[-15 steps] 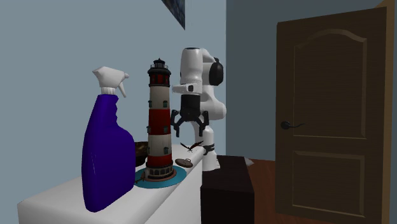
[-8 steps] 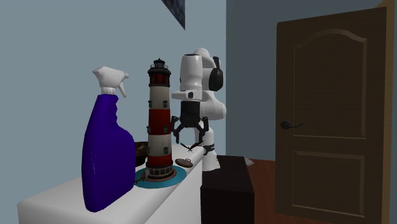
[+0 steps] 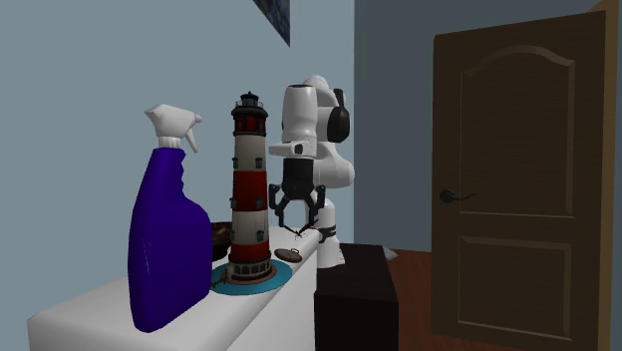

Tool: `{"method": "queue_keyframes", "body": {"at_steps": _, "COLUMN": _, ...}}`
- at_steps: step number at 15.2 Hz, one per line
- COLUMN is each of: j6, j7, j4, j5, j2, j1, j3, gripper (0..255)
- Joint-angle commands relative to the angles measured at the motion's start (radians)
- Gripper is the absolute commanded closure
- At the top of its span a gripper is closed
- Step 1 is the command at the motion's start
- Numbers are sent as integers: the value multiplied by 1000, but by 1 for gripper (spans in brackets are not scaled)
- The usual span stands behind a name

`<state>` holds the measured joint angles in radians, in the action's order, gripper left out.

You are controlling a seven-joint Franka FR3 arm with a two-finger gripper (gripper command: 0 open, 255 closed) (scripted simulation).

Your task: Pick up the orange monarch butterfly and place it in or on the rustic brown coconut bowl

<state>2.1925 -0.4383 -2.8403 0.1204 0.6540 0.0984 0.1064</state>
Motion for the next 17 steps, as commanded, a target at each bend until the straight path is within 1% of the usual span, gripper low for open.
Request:
{"method": "queue_keyframes", "body": {"at_steps": 1, "j6": 0, "j7": 0, "j4": 0, "j5": 0, "j2": 0, "j1": 0, "j3": 0, "gripper": 255}}
{"method": "queue_keyframes", "body": {"at_steps": 6, "j6": 0, "j7": 0, "j4": 0, "j5": 0, "j2": 0, "j1": 0, "j3": 0, "gripper": 255}}
{"method": "queue_keyframes", "body": {"at_steps": 15, "j6": -152, "j7": -6, "j4": 86, "j5": -11, "j2": 65, "j1": 4, "j3": -9, "gripper": 255}}
{"method": "queue_keyframes", "body": {"at_steps": 16, "j6": -135, "j7": -5, "j4": 75, "j5": -10, "j2": 60, "j1": 3, "j3": -8, "gripper": 255}}
{"method": "queue_keyframes", "body": {"at_steps": 17, "j6": -135, "j7": -5, "j4": 75, "j5": -10, "j2": 60, "j1": 3, "j3": -8, "gripper": 0}}
